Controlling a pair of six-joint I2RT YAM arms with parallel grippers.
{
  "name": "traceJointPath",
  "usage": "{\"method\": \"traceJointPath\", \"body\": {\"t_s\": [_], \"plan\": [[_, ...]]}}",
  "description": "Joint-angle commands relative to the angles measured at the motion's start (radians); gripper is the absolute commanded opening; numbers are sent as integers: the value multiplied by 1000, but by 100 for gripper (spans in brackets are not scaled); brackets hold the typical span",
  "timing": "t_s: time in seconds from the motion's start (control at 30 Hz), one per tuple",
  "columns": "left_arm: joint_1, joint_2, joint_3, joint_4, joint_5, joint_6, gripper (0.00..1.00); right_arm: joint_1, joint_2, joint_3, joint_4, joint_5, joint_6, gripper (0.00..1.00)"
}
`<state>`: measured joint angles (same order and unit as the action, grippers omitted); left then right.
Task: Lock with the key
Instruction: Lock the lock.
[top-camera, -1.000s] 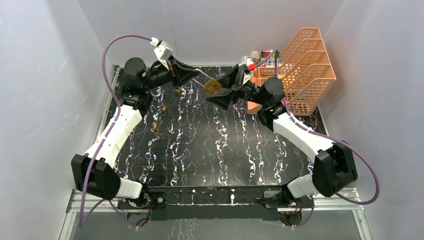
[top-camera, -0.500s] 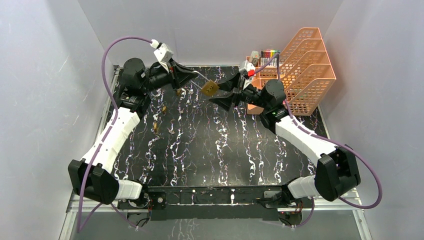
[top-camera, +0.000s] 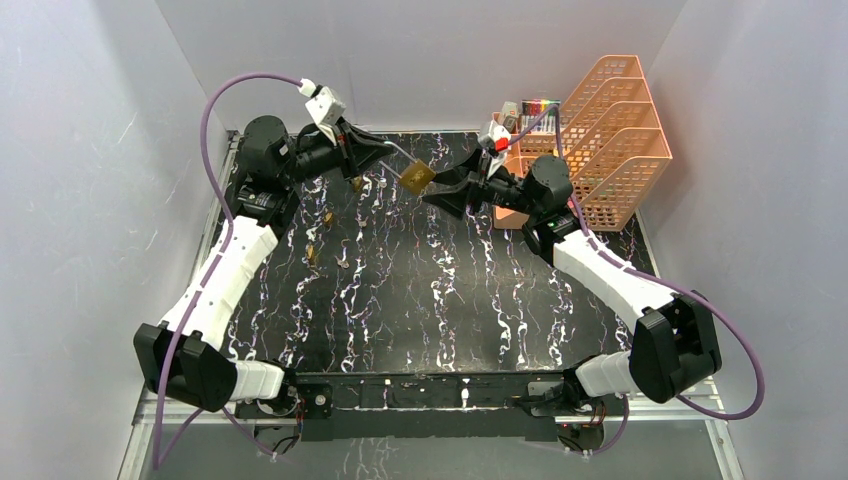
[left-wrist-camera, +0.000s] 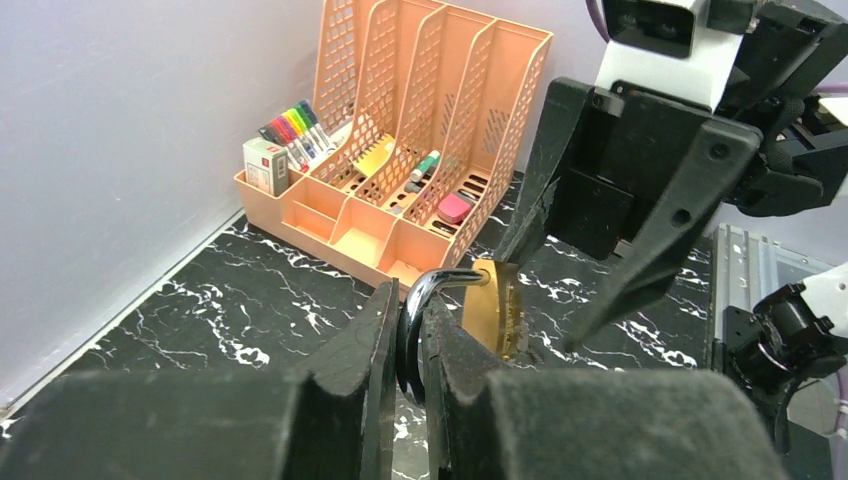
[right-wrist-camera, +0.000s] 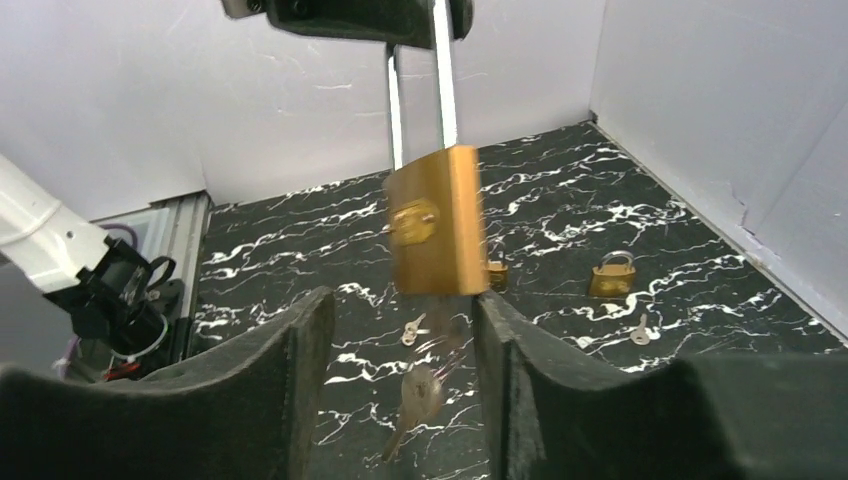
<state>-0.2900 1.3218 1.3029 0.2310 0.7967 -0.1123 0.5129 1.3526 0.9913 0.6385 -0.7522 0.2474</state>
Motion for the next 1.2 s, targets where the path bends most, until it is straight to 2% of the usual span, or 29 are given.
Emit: {"method": "traceJointPath", "body": {"t_s": [0.0, 0.1, 0.27, 0.4, 0.73, 0.93, 1.17], "plan": [[18, -72, 72, 94, -88, 18, 0, 6, -7, 36, 5, -60, -9, 63], [18, -70, 76, 101, -76, 5, 0, 5, 5, 43, 7, -69, -4, 67], [17, -72, 76, 109, -65, -4, 0, 5, 18, 55, 27, -80, 4, 62], [17, -71, 76, 114, -52, -15, 0, 6, 38, 73, 46, -76, 9, 68], [17, -64, 85, 119, -33, -27, 0, 6, 93, 114, 53, -65, -24, 72], [18, -62, 95, 104, -28, -17, 0, 5, 94, 109, 12, 10, -108, 77], [18, -50, 98, 115, -11, -27, 0, 5, 119, 99, 69, -1, -110, 80]]}}
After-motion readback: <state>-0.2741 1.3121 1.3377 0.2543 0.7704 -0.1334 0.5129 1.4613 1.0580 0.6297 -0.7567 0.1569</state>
